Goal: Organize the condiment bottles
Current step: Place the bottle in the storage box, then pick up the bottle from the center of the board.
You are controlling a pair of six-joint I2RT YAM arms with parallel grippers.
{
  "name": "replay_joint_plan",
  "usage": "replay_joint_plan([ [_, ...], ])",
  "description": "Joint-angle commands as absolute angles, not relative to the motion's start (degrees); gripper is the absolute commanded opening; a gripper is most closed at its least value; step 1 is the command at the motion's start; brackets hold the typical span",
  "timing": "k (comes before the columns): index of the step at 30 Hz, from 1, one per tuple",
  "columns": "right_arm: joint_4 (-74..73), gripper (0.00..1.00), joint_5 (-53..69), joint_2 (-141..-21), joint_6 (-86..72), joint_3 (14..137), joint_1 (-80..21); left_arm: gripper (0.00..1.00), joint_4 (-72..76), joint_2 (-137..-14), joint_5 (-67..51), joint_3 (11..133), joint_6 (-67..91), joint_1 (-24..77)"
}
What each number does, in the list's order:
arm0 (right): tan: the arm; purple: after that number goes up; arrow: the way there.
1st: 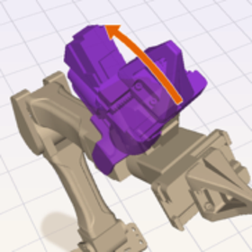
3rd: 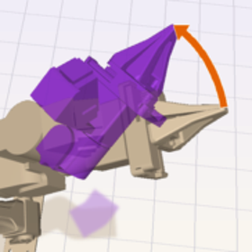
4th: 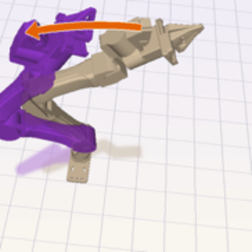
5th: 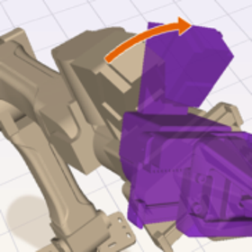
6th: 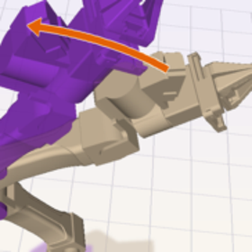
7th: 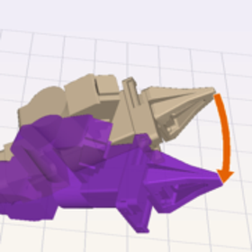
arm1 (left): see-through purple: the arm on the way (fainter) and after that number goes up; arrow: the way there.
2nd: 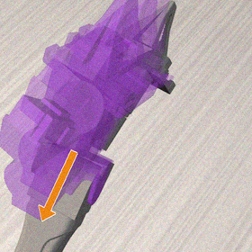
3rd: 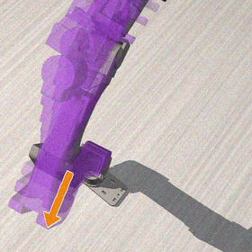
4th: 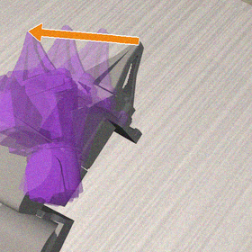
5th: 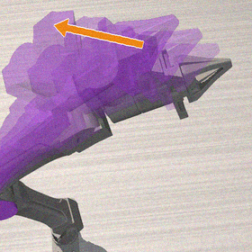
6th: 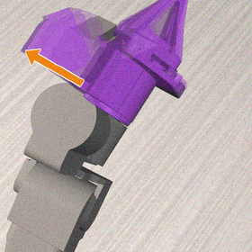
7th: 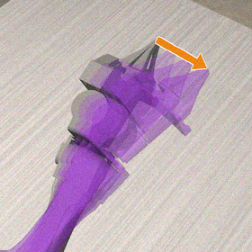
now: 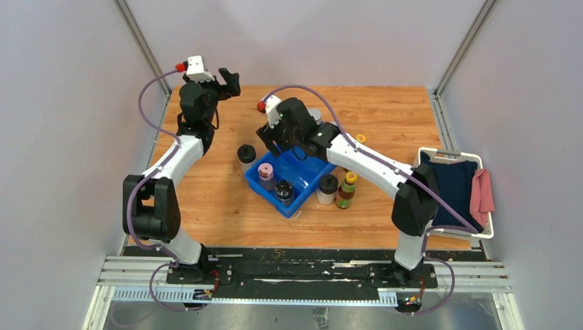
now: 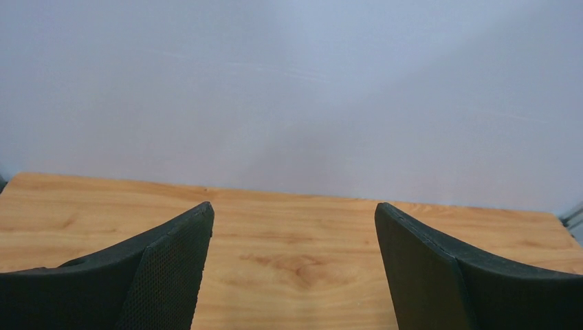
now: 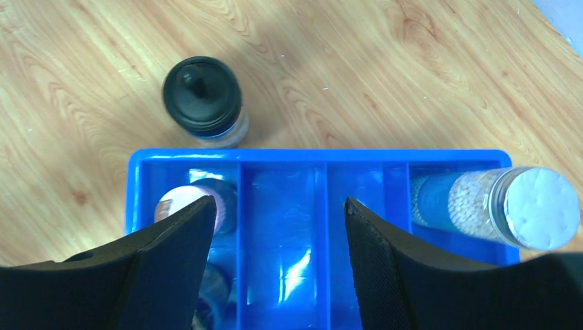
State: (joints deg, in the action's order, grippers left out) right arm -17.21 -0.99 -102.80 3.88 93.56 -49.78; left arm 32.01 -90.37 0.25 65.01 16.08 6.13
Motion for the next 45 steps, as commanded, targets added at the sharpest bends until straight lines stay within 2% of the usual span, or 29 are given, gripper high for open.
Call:
replay_joint_plan([
  [1, -21.3, 0.72, 8.7, -106.8, 8.6, 99.6, -46.9, 0.9, 31.1, -91.3, -4.4, 68.9, 17.3, 5.4],
  [7, -23.0, 0.73, 13.6, -109.9, 11.3, 103.5, -45.9, 0.9, 31.0, -95.9, -8.6, 73.5, 17.4, 5.1],
  [22, -23.2, 0.74, 24.7, -112.7, 15.2, 104.6, -45.3, 0.9, 31.0, -100.1, -16.1, 73.7, 9.2, 3.1],
  [45, -24.1, 0.75, 29.2, -123.7, 20.0, 115.4, -46.0, 0.88, 35.1, -99.3, -15.3, 68.5, 10.1, 1.2],
])
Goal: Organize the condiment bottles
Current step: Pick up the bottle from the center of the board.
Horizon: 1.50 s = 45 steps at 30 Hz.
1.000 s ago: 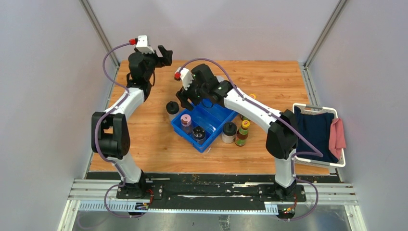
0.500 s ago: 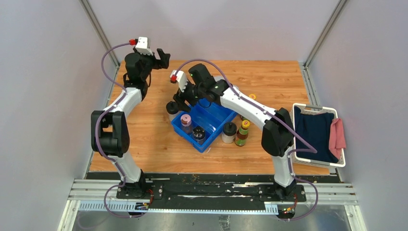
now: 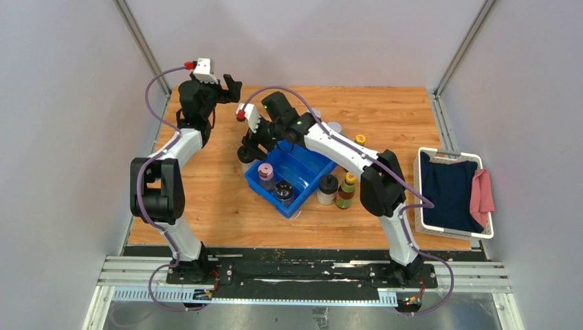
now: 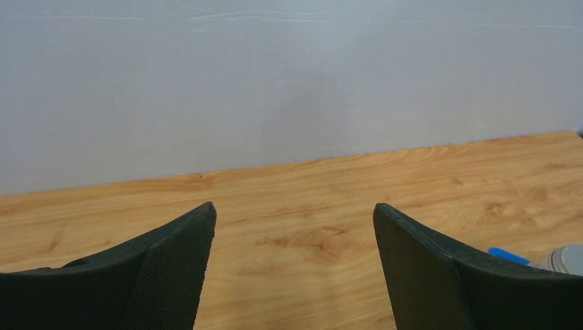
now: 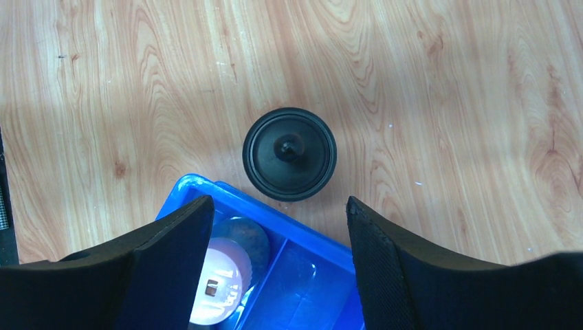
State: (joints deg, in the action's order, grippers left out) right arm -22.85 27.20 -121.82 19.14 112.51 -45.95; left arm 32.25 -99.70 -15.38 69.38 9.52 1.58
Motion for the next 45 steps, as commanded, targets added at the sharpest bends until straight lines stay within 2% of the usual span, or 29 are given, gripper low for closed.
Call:
replay_joint_plan([
  [1, -24.1, 0.75, 29.3, -124.0, 19.9, 115.7, -46.0, 0.88, 35.3, -99.2, -15.4, 68.5, 10.3, 1.2],
  [45, -25.0, 0.77, 29.6, -135.5, 19.9, 126.8, -48.3, 0.88, 40.8, -98.2, -15.9, 64.8, 12.0, 1.1],
])
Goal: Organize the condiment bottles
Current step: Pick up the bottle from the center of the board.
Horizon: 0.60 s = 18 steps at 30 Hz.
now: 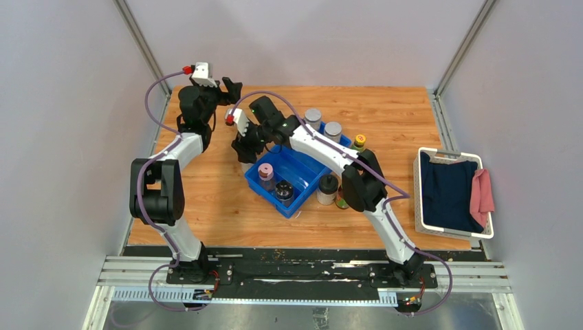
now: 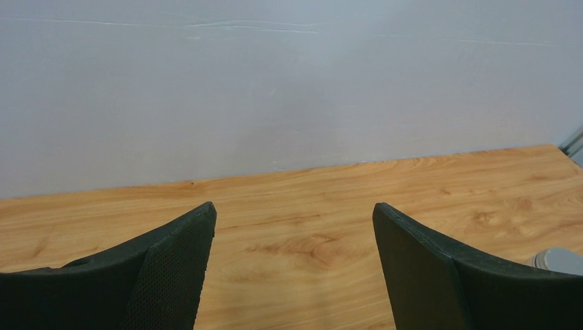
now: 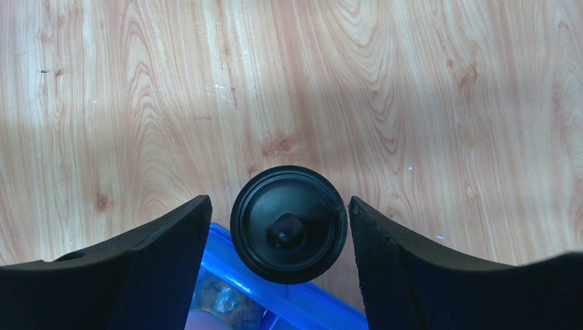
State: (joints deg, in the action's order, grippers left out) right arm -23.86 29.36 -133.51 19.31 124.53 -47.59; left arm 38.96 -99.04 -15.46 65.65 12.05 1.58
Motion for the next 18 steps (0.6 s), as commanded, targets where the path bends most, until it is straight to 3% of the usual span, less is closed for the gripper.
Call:
replay_joint_plan([
  [1, -25.0, 0.77, 29.6, -135.6, 19.8, 126.9, -48.3, 0.88, 40.8, -98.3, -15.9, 64.8, 12.1, 1.1],
  [14, -25.1, 0.77, 29.5, -136.8, 19.9, 127.4, -48.3, 0.88, 41.2, -98.7, -16.0, 64.8, 12.0, 1.0],
  [18, -25.3, 0.68, 29.5, -137.2, 19.9, 127.8, -48.3, 0.88, 41.5, -99.1, -16.1, 64.8, 12.2, 1.0],
])
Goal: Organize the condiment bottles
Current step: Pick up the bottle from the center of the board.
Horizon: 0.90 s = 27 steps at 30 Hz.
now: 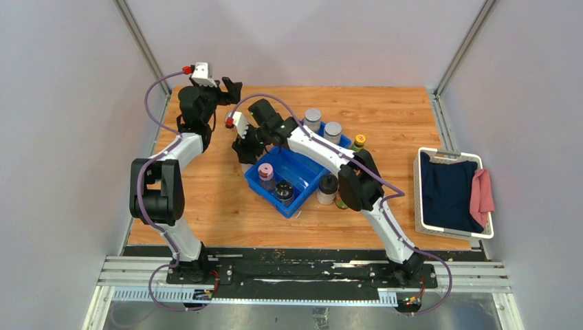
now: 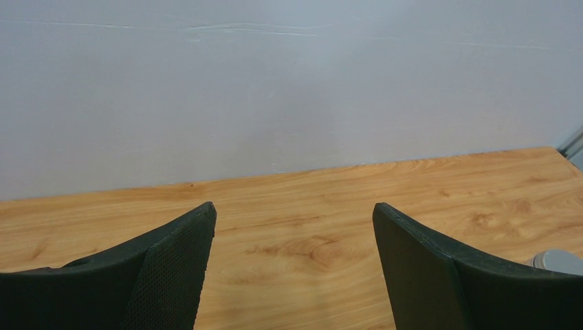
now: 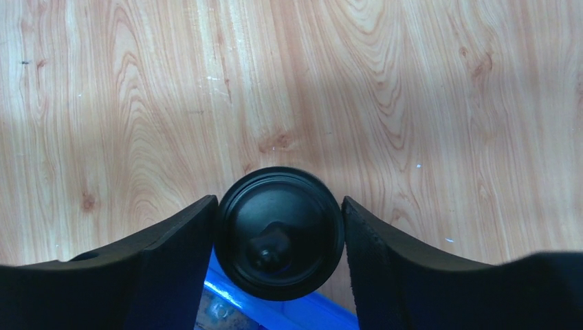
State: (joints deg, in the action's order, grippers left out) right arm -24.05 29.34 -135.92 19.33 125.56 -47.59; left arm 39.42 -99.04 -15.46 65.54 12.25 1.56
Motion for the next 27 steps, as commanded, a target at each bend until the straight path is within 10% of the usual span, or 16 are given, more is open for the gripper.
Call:
replay_joint_plan([
  [1, -25.3, 0.66, 29.5, -137.3, 19.9, 127.7, -48.3, 0.88, 41.6, -99.2, -16.1, 64.8, 12.2, 1.0],
  [14, -25.4, 0.0, 28.5, -136.8, 19.9, 127.8, -48.3, 0.88, 42.1, -100.1, -15.9, 64.6, 12.6, 0.9],
  [27, -25.5, 0.0, 27.4, -133.3, 21.2, 129.1, -48.3, 0.88, 42.5, -100.0, -15.1, 64.1, 13.0, 0.9],
])
